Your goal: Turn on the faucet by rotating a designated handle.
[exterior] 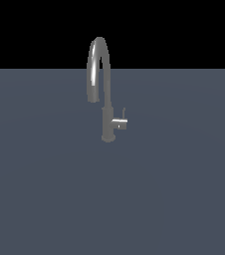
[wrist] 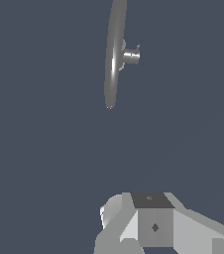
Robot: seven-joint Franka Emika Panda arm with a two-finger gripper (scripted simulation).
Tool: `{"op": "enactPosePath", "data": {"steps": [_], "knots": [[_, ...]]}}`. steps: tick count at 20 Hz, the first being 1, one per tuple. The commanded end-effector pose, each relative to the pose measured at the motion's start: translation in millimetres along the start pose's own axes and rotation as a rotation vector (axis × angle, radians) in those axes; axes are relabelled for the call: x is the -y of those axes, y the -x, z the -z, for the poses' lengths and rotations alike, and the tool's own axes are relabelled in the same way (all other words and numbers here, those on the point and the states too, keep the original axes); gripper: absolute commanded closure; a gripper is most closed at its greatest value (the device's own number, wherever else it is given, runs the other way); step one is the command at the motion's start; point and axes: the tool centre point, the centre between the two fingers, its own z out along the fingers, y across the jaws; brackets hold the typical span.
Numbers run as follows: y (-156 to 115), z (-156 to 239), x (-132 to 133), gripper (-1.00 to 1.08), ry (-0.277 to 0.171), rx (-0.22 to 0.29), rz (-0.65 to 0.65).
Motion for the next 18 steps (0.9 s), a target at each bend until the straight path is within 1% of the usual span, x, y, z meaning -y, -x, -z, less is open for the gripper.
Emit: {"op": "enactPosePath", "data": {"steps": [1,6,18], "knots": [[-9,-1,0,1.08,-0.021,0.019,-0.022],[-34,-5,1,1.08,-0.080,0.071,-0.082],[-106,-25,-4,1.08,-0.258,0.228,-0.262]]}}
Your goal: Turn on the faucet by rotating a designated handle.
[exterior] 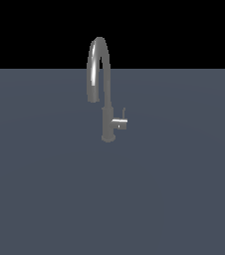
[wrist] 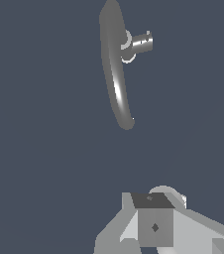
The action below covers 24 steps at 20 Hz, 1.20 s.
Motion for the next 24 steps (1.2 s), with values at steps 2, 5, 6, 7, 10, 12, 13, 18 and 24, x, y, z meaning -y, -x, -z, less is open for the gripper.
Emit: {"op": "enactPosePath", "data": {"steps": [2,5,6,7,10,12,13,18,24], "knots": [[-23,-3,1,1.08,-0.055,0.048,-0.055],[-43,-7,1,1.08,-0.102,0.089,-0.103],[-49,-8,1,1.08,-0.118,0.103,-0.119],[-56,-9,1,1.08,-0.135,0.117,-0.135],[-76,-14,-1,1.08,-0.184,0.160,-0.183],[-89,-18,-2,1.08,-0.217,0.189,-0.216],[-95,-20,-3,1.08,-0.234,0.204,-0.232],[-128,-33,-8,1.08,-0.321,0.279,-0.316],[-168,-52,-16,1.08,-0.431,0.374,-0.423]]}}
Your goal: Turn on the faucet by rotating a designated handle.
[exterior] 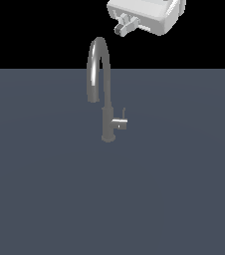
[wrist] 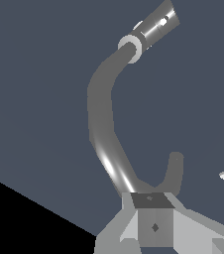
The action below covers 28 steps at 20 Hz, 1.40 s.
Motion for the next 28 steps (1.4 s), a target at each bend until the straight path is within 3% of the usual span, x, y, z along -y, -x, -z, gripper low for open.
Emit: {"op": "enactPosePath", "data": {"steps": [1,9,21,28], "knots": [[-19,-2,1,1.08,-0.048,0.042,-0.046],[-84,-16,-2,1.08,-0.212,0.185,-0.205],[-184,-63,-21,1.08,-0.493,0.427,-0.481],[-220,-93,-31,1.08,-0.608,0.525,-0.595]]}}
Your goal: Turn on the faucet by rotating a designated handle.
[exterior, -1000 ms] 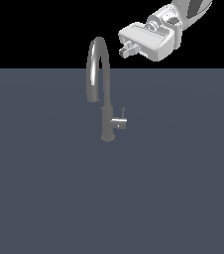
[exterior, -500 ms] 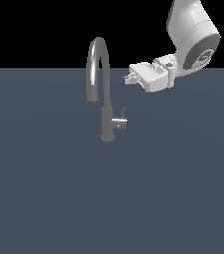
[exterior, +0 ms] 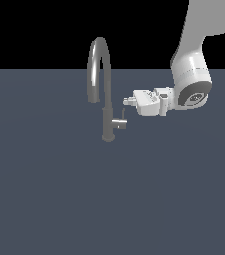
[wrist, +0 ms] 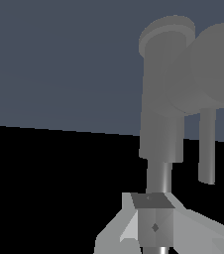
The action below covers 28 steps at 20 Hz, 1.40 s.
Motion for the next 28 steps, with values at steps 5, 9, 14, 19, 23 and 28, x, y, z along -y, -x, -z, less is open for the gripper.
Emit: {"op": "enactPosePath", "data": {"steps": [5,9,14,19,23,28], "knots": [[-25,-5,1,1.08,-0.065,0.055,-0.062],[-29,-6,1,1.08,-0.075,0.064,-0.072],[-28,-6,-1,1.08,-0.074,0.064,-0.072],[-24,-7,-11,1.08,-0.074,0.064,-0.072],[-19,-8,-20,1.08,-0.074,0.064,-0.071],[-19,-8,-24,1.08,-0.077,0.063,-0.072]]}}
